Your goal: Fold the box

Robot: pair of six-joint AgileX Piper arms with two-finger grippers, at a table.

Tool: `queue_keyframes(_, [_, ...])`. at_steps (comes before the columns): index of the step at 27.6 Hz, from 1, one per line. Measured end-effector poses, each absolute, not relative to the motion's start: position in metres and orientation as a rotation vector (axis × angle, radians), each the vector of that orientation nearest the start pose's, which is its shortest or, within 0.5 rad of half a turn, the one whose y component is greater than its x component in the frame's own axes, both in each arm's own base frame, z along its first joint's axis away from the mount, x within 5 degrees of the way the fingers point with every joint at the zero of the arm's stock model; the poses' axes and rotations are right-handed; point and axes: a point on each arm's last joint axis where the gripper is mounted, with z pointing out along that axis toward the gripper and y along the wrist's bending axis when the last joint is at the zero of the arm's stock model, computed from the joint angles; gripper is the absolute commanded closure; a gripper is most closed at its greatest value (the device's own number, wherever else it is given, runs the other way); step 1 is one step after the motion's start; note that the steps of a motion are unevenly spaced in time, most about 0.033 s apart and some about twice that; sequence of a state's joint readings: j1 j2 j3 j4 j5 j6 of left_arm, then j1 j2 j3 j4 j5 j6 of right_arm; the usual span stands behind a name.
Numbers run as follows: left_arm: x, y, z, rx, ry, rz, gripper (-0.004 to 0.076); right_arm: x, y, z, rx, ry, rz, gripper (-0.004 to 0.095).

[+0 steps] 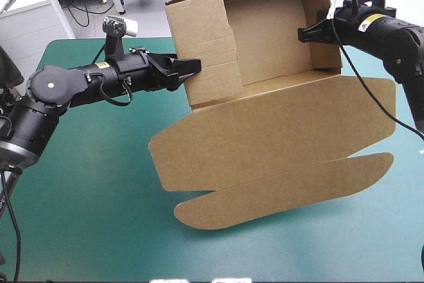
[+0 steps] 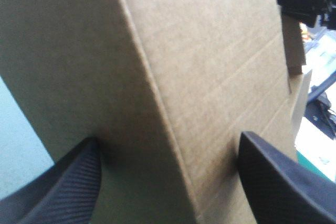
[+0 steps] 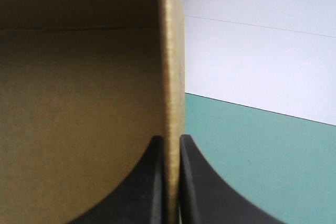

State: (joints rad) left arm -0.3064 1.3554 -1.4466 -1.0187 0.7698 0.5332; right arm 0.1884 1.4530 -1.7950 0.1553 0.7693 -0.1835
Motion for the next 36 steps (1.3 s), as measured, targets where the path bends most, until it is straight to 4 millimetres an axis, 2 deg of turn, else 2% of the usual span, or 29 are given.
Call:
queue_keyframes(2, [0.263, -0.143, 0.455, 0.424, 1.918, -0.969, 0.0314, 0.303, 0.067, 0.501, -0.306, 1.889, 0.185, 0.092])
queue_keyframes(10, [0.269, -0.158, 0.465, 0.342, 2.028, -0.74, 0.0321, 0.31, 0.068, 0.494, -0.262, 1.931, 0.215, 0.092])
queue_keyframes(13, [0.269, -0.165, 0.467, 0.323, 2.048, -0.657, 0.0363, 0.315, 0.069, 0.489, -0.246, 1.956, 0.22, 0.092])
queue_keyframes(18, [0.27, -0.181, 0.463, 0.319, 2.108, -0.514, 0.0379, 0.324, 0.071, 0.48, -0.232, 1.992, 0.227, 0.092])
queue_keyframes(21, [0.273, -0.187, 0.461, 0.291, 2.132, -0.493, 0.039, 0.329, 0.076, 0.474, -0.243, 2.009, 0.225, 0.092])
queue_keyframes(23, [0.277, -0.187, 0.461, 0.259, 2.147, -0.483, 0.044, 0.331, 0.08, 0.471, -0.247, 2.016, 0.229, 0.0921])
queue_keyframes(30, [0.282, -0.186, 0.459, 0.184, 2.162, -0.458, 0.0726, 0.332, 0.083, 0.47, -0.241, 2.015, 0.236, 0.0922])
queue_keyframes(36, [0.286, -0.186, 0.456, 0.156, 2.173, -0.449, 0.0733, 0.33, 0.083, 0.467, -0.236, 2.05, 0.24, 0.0922])
